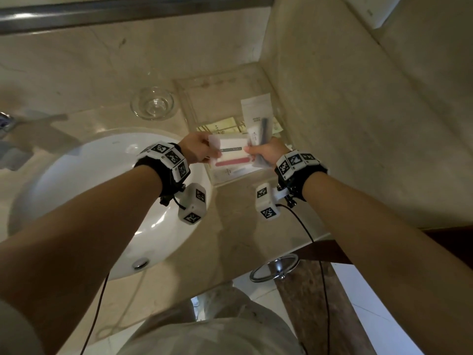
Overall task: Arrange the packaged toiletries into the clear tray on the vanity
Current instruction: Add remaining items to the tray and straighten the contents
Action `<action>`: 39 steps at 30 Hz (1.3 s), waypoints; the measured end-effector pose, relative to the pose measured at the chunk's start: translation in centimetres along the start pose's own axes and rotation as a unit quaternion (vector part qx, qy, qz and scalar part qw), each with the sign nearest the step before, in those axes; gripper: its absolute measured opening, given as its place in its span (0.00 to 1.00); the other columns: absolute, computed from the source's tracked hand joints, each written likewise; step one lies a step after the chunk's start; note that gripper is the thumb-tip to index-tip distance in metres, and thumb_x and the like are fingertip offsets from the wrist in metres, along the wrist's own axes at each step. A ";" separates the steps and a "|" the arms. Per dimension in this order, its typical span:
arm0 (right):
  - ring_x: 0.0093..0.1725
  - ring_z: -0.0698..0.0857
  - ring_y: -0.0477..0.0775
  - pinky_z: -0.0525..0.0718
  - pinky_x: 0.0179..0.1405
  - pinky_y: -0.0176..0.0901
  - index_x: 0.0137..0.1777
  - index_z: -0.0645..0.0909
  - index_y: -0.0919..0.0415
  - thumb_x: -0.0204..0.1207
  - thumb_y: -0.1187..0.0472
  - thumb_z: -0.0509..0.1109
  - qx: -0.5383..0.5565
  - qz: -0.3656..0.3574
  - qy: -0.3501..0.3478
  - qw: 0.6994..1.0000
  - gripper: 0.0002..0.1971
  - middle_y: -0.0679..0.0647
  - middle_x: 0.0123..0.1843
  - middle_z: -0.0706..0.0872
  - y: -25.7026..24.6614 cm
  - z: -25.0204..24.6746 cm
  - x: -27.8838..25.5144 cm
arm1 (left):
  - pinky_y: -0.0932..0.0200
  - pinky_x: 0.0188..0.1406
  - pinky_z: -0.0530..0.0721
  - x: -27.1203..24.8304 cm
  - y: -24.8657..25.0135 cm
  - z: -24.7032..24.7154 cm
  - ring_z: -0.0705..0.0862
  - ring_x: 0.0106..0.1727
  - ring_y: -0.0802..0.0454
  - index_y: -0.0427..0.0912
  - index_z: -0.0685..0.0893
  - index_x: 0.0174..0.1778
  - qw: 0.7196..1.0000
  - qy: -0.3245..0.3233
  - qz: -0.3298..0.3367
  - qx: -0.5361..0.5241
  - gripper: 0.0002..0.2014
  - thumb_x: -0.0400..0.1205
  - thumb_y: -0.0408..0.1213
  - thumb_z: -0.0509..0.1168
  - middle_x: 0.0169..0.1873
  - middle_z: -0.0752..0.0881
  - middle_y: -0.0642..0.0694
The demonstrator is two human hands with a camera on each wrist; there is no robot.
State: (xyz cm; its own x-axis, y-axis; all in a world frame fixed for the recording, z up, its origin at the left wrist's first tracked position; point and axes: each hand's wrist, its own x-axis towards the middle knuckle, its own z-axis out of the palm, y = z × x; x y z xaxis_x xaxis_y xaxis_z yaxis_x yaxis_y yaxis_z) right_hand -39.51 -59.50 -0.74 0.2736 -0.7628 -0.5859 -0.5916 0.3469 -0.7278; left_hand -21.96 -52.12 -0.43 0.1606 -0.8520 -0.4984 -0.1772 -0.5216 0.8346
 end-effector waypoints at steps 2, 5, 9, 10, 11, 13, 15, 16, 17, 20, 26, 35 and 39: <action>0.47 0.85 0.57 0.82 0.50 0.44 0.56 0.82 0.71 0.72 0.61 0.75 -0.007 -0.004 0.010 1.000 0.16 0.58 0.47 0.87 -0.2 0.0 0.0 | 0.64 0.37 0.83 0.1 -0.1 -0.2 0.79 0.34 0.53 0.44 0.80 0.32 1.000 -0.001 -0.008 0.009 0.13 0.73 0.21 0.70 0.31 0.79 0.47; 0.62 0.84 0.62 0.81 0.63 0.49 0.64 0.79 0.74 0.72 0.61 0.75 -0.011 -0.006 0.021 1.000 0.23 0.64 0.62 0.85 -0.4 0.0 -0.1 | 0.61 0.43 0.82 0.2 -0.2 -0.6 0.80 0.36 0.53 0.45 0.82 0.33 1.000 -0.010 -0.011 0.023 0.12 0.73 0.22 0.69 0.33 0.82 0.47; 0.64 0.83 0.62 0.80 0.64 0.49 0.65 0.79 0.73 0.73 0.60 0.75 -0.029 -0.005 0.025 0.999 0.23 0.64 0.63 0.85 -0.7 0.1 0.0 | 0.60 0.44 0.82 0.7 -0.3 -1.2 0.81 0.36 0.52 0.44 0.82 0.33 0.998 0.003 -0.030 0.058 0.11 0.73 0.23 0.70 0.32 0.83 0.46; 0.63 0.84 0.62 0.80 0.64 0.49 0.65 0.79 0.72 0.73 0.60 0.75 -0.033 -0.005 0.025 0.999 0.23 0.64 0.63 0.85 -0.8 0.1 0.2 | 0.62 0.41 0.81 0.8 -0.3 -1.3 0.81 0.35 0.52 0.44 0.81 0.34 0.997 0.007 -0.039 0.063 0.11 0.73 0.22 0.69 0.32 0.82 0.46; 0.63 0.84 0.62 0.80 0.64 0.49 0.65 0.79 0.72 0.72 0.59 0.75 -0.036 -0.003 0.024 0.999 0.24 0.64 0.63 0.85 -0.9 0.1 0.3 | 0.63 0.39 0.80 0.9 -0.4 -1.5 0.81 0.34 0.53 0.44 0.80 0.34 0.997 0.011 -0.048 0.064 0.11 0.73 0.22 0.69 0.32 0.82 0.46; 0.64 0.83 0.62 0.80 0.64 0.50 0.66 0.78 0.71 0.72 0.59 0.75 -0.041 0.003 0.021 0.999 0.25 0.63 0.64 0.85 -1.1 0.0 0.4 | 0.64 0.37 0.79 1.0 -0.5 -1.9 0.81 0.33 0.54 0.44 0.80 0.35 0.996 0.018 -0.061 0.059 0.11 0.74 0.23 0.68 0.32 0.82 0.46; 0.65 0.82 0.62 0.79 0.59 0.46 0.68 0.77 0.70 0.74 0.59 0.74 -0.048 0.008 0.023 0.999 0.25 0.62 0.65 0.84 -1.1 -0.2 0.6 | 0.64 0.37 0.79 1.1 -0.7 -2.2 0.80 0.33 0.55 0.44 0.80 0.35 0.995 0.035 -0.070 0.054 0.10 0.75 0.23 0.68 0.32 0.82 0.47; 0.65 0.82 0.62 0.78 0.56 0.44 0.69 0.76 0.70 0.75 0.60 0.73 -0.053 0.011 0.025 0.998 0.24 0.62 0.65 0.83 -1.1 -0.2 0.7 | 0.64 0.37 0.79 1.2 -0.8 -2.5 0.80 0.33 0.55 0.44 0.80 0.35 0.995 0.053 -0.070 0.051 0.10 0.75 0.24 0.67 0.32 0.82 0.47; 0.65 0.82 0.61 0.76 0.54 0.43 0.69 0.75 0.70 0.75 0.60 0.72 -0.059 0.016 0.027 0.998 0.24 0.62 0.66 0.83 -1.1 -0.3 0.8 | 0.65 0.36 0.79 1.2 -0.9 -2.7 0.80 0.33 0.55 0.44 0.79 0.34 0.994 0.074 -0.067 0.046 0.10 0.76 0.24 0.66 0.32 0.82 0.47; 0.65 0.81 0.61 0.76 0.52 0.42 0.70 0.74 0.69 0.76 0.58 0.71 -0.088 0.033 0.022 0.995 0.25 0.61 0.67 0.82 -1.0 -0.3 1.3 | 0.65 0.35 0.78 1.5 -1.2 -3.4 0.79 0.32 0.56 0.44 0.78 0.33 0.991 0.122 -0.054 0.024 0.11 0.77 0.24 0.63 0.31 0.82 0.47; 0.66 0.81 0.62 0.77 0.55 0.45 0.68 0.74 0.69 0.75 0.60 0.72 -0.144 0.047 0.010 0.988 0.24 0.60 0.66 0.82 -1.8 0.4 1.9 | 0.66 0.34 0.77 2.0 -1.8 -3.4 0.79 0.31 0.56 0.44 0.77 0.33 0.990 0.127 -0.054 0.020 0.11 0.79 0.25 0.63 0.31 0.81 0.47; 0.55 0.84 0.61 0.77 0.48 0.43 0.65 0.75 0.73 0.77 0.56 0.70 -0.211 0.043 0.021 0.976 0.23 0.61 0.58 0.85 -2.7 1.8 2.3 | 0.66 0.32 0.77 2.5 -2.0 -3.2 0.79 0.30 0.55 0.44 0.77 0.33 0.991 0.125 -0.057 -0.002 0.10 0.79 0.28 0.64 0.30 0.82 0.46; 0.58 0.85 0.61 0.78 0.47 0.40 0.65 0.75 0.72 0.77 0.58 0.70 -0.235 0.051 0.039 0.970 0.22 0.63 0.61 0.85 -2.6 2.5 2.6 | 0.68 0.29 0.76 2.6 -2.0 -3.2 0.80 0.28 0.57 0.44 0.77 0.33 0.991 0.125 -0.051 -0.003 0.10 0.79 0.28 0.64 0.30 0.82 0.47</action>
State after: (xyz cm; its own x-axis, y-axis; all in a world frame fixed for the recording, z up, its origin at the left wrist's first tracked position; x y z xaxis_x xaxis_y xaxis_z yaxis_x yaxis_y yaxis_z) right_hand -35.39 -61.04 -1.27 0.1476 -0.7833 -0.6039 -0.8979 0.1500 -0.4140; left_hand -18.13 -53.13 -2.65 0.4130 -0.7561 -0.5076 -0.1410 -0.6037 0.7846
